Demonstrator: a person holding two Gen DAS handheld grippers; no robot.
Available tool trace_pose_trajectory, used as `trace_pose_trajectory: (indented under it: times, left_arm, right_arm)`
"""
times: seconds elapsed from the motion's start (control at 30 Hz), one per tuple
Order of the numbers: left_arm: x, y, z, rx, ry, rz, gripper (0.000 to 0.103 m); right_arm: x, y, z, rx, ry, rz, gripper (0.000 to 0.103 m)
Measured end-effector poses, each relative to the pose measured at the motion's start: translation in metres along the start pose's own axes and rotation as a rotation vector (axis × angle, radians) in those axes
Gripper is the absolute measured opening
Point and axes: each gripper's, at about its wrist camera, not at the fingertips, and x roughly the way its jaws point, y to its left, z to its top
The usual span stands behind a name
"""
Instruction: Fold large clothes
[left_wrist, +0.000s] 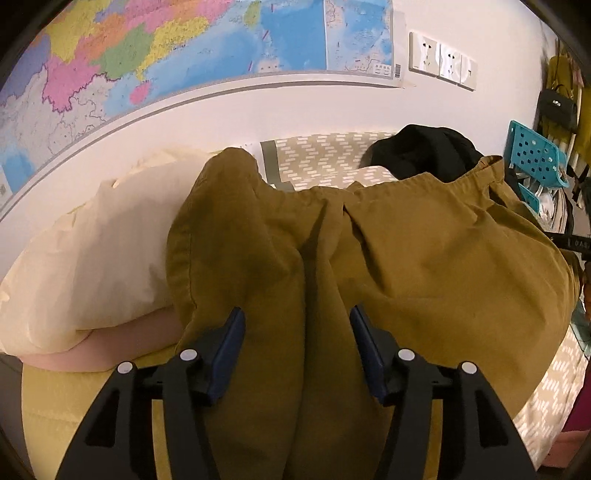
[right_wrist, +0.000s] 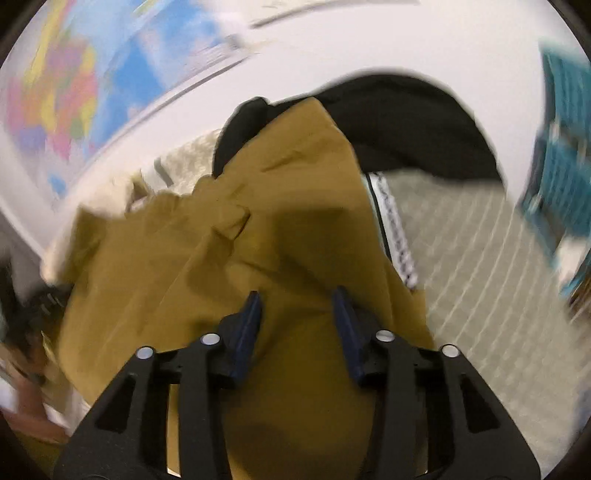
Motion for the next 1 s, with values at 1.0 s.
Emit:
trace_pose_trajectory:
  times: [1.0]
  left_arm:
    - [-0.054, 0.028, -0.049, -0.110, -0.071, -0.113, 0.063]
  right_arm:
    - [-0.040, 0.105, -0.038, -0.260, -0.041, 0.151, 0.061]
